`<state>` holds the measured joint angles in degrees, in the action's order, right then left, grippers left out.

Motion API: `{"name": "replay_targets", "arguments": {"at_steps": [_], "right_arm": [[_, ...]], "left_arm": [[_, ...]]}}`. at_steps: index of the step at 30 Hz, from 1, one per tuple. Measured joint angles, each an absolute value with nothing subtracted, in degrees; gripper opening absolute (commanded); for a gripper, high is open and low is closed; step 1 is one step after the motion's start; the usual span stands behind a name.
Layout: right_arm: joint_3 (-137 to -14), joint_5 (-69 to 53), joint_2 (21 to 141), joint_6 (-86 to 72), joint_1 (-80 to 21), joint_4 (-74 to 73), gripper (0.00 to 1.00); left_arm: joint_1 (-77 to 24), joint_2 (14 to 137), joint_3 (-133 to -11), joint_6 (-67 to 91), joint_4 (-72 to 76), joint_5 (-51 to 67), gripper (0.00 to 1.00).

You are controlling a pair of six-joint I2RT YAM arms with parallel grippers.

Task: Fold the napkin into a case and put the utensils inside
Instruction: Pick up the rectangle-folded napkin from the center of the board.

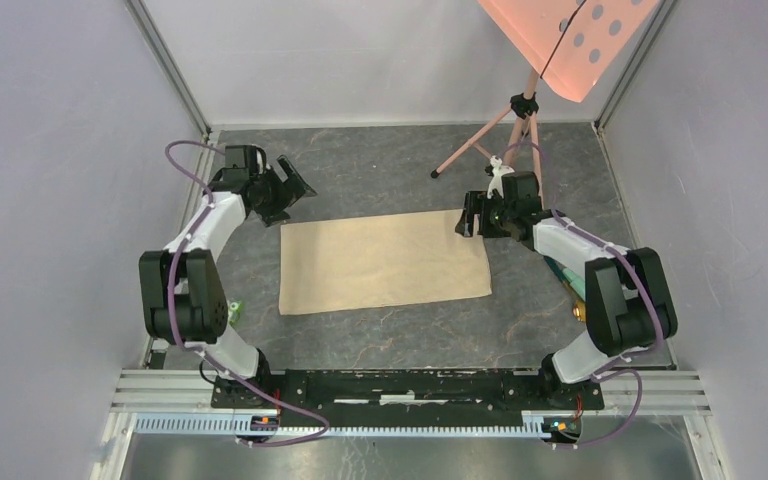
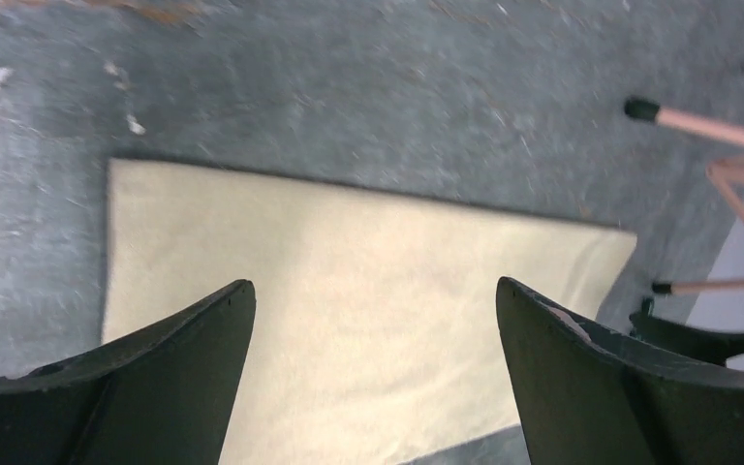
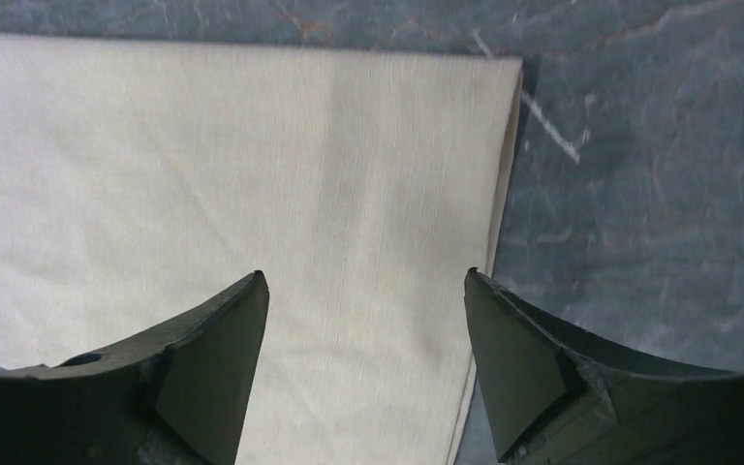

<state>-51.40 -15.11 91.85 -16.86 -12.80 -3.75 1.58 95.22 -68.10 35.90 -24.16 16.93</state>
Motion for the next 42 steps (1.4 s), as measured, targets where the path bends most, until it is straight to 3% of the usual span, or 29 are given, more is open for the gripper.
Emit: {"name": "replay_targets", "arguments": {"at_steps": [13,17,32,42], "right_arm": [[-55.0,-1.8,91.3,-14.5,-17.6,-28.7,0.73],[-59.5,-0.9,94.9,-12.8,-17.5,-32.6,0.64],[-64.9,-1.3,103.2,-11.7,-17.6,-34.8,0.59],[-62.7,3.1,102.5,-13.6,-19.7,-31.2,0.37]], "left_arm": [[-7.9,84.9,-66.2,27.9,-24.6,19.4,1.00],[-8.4,82.8,-66.2,27.4,-24.6,21.0,1.00],[-8.3,81.4,-66.2,27.3,-24.6,23.8,1.00],[-7.1,81.4,-66.2,27.4,-24.6,25.4,1.00]]}}
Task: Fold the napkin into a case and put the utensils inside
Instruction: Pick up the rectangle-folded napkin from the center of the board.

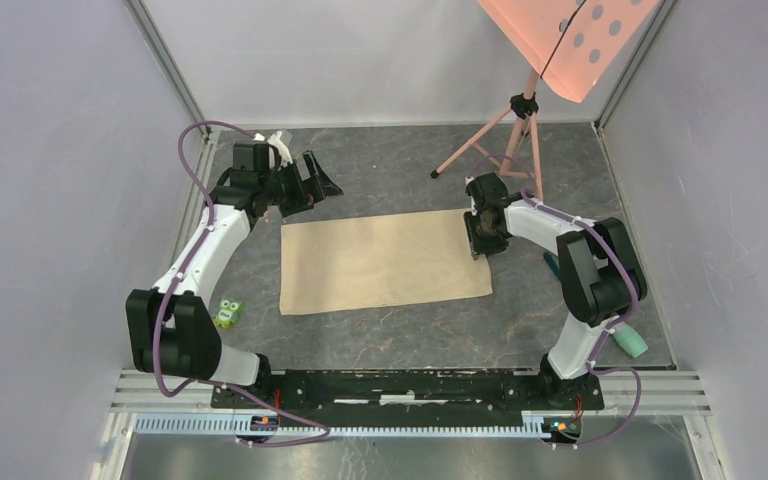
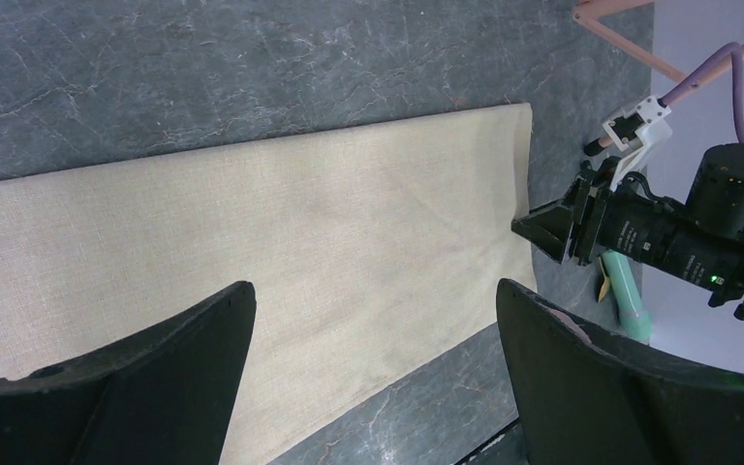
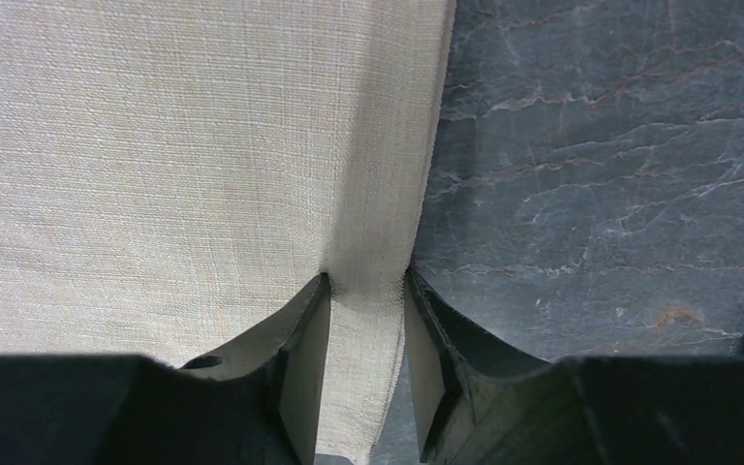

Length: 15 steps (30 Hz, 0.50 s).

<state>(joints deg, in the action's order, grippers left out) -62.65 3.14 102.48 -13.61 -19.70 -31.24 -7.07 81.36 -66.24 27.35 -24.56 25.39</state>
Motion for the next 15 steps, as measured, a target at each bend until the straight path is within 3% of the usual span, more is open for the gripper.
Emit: {"name": "replay_targets", "arguments": {"at_steps": [4,7,15], "right_arm": [[-62.6,4.8,102.7,-14.3,-21.0,-30.4,0.22],[-62.3,4.9,102.6,-14.3,-21.7,-29.6,0.01],[-60.6,6.6,100.9,-9.9,-22.3,-26.7,0.01]], "left_arm": [[-6.8,81.4,-66.2,27.4,-24.5,25.9,1.00],[-6.8,81.4,-66.2,27.4,-24.5,26.0,1.00],[-6.7,81.4,-66.2,27.4,-24.5,26.1,1.00]]}}
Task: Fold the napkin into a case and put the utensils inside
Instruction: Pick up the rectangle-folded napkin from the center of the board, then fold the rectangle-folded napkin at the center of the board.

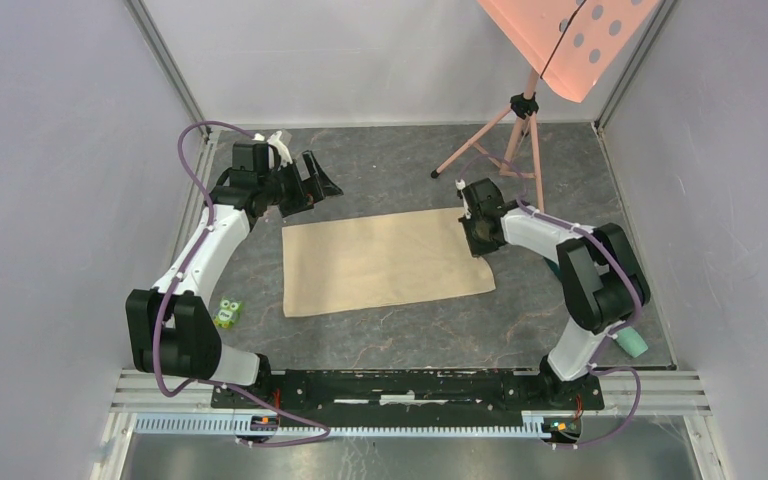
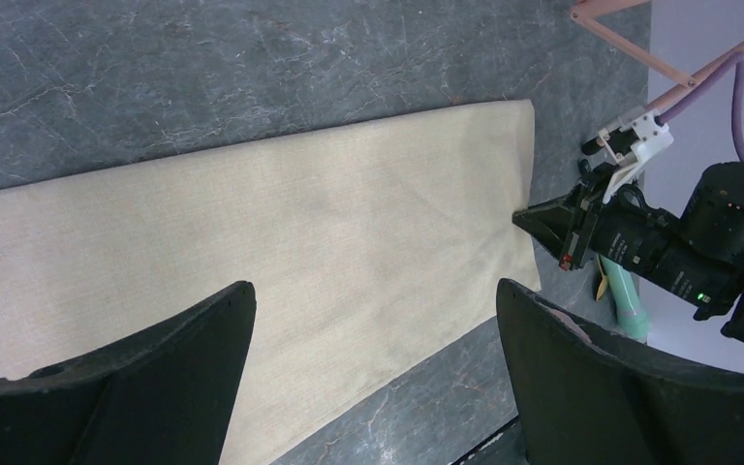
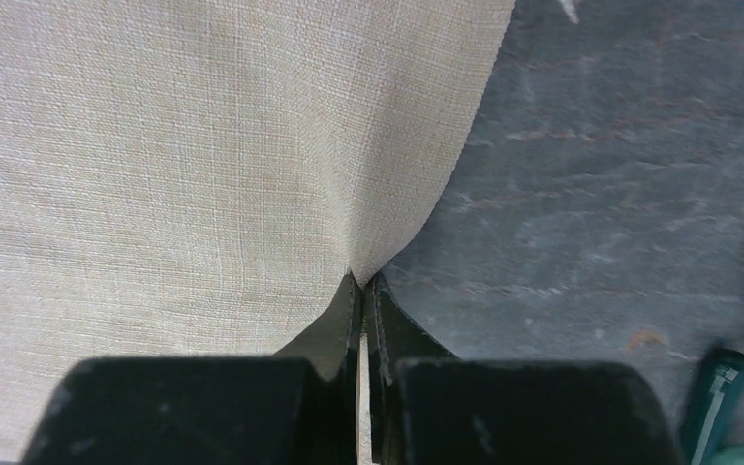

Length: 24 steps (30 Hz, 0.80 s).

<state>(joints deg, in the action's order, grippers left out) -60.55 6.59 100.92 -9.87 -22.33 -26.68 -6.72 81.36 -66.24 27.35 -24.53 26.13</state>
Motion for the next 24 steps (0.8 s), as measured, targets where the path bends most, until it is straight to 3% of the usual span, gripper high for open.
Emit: {"name": "replay_targets", "arguments": {"at_steps": [12,18,24], "right_arm": [[-56.0,23.4,94.5,1.1,-20.4,-28.9,0.01],[-58.8,24.1,92.3,1.9,-22.2,-31.8,0.01],[-66.5,20.3,92.8,-2.4,-32.6,-35.4,0.00]], "left_arm": [[-6.7,81.5,-66.2,27.4,-23.6,27.5,1.00],[-6.7,81.6,-66.2,27.4,-23.6,27.6,1.00],[-6.0,81.6,-66.2,27.4,-23.9,27.0,1.00]]}}
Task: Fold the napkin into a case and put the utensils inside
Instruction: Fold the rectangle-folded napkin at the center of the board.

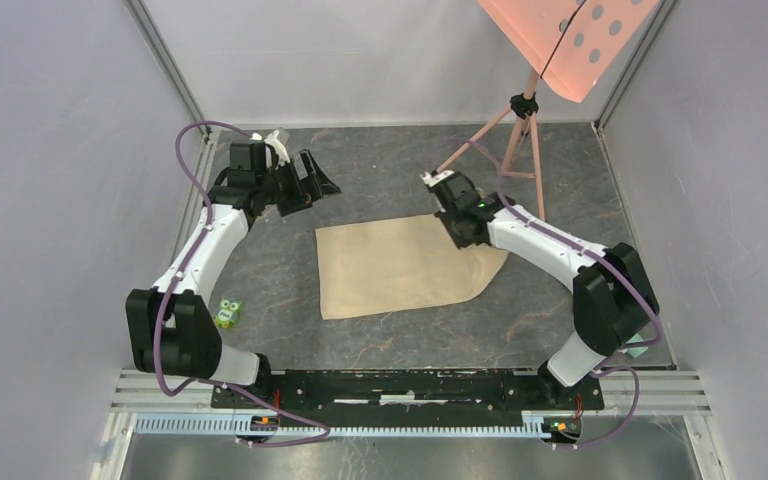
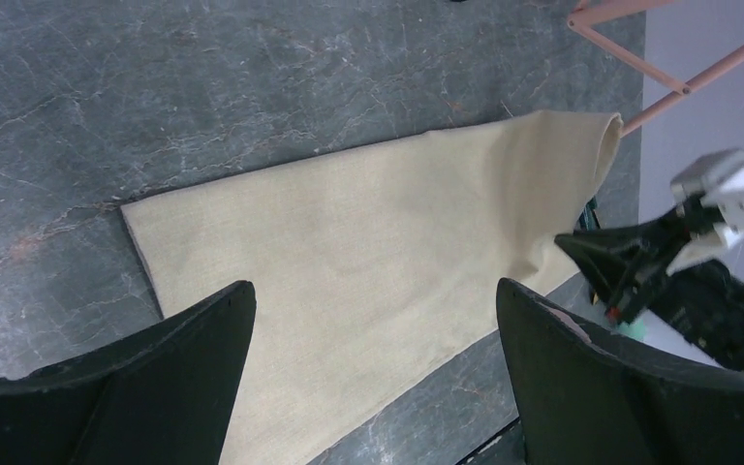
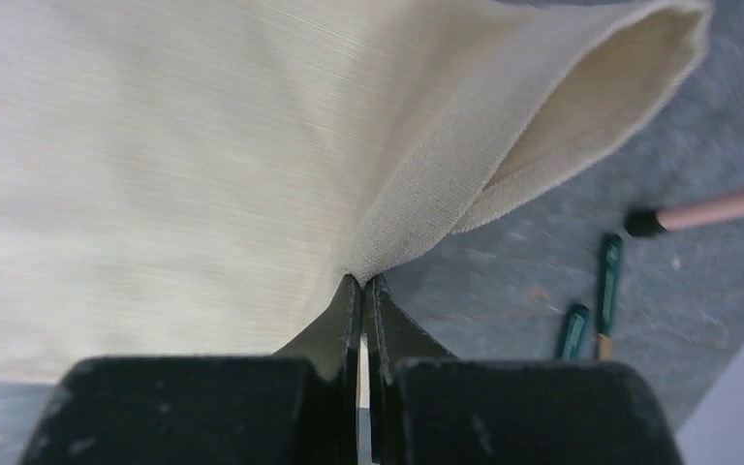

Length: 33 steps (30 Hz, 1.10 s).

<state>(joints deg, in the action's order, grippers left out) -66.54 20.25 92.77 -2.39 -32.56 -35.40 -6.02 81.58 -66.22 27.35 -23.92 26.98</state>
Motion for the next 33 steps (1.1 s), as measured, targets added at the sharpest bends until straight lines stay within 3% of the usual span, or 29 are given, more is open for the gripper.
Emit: {"name": "replay_targets", "arguments": {"at_steps": [12,33], "right_arm": [[-81.6,8.1,104.8,-15.0,-50.2,-37.0,0.00],[-89.7,-4.8,117.2,-27.2,-53.3,-25.5,0.01]], "left_arm": [[-4.4,80.2,-66.2,27.4,-24.0,25.6,1.00],[-3.0,80.2,-66.2,27.4,-24.1,25.6,1.00]]}}
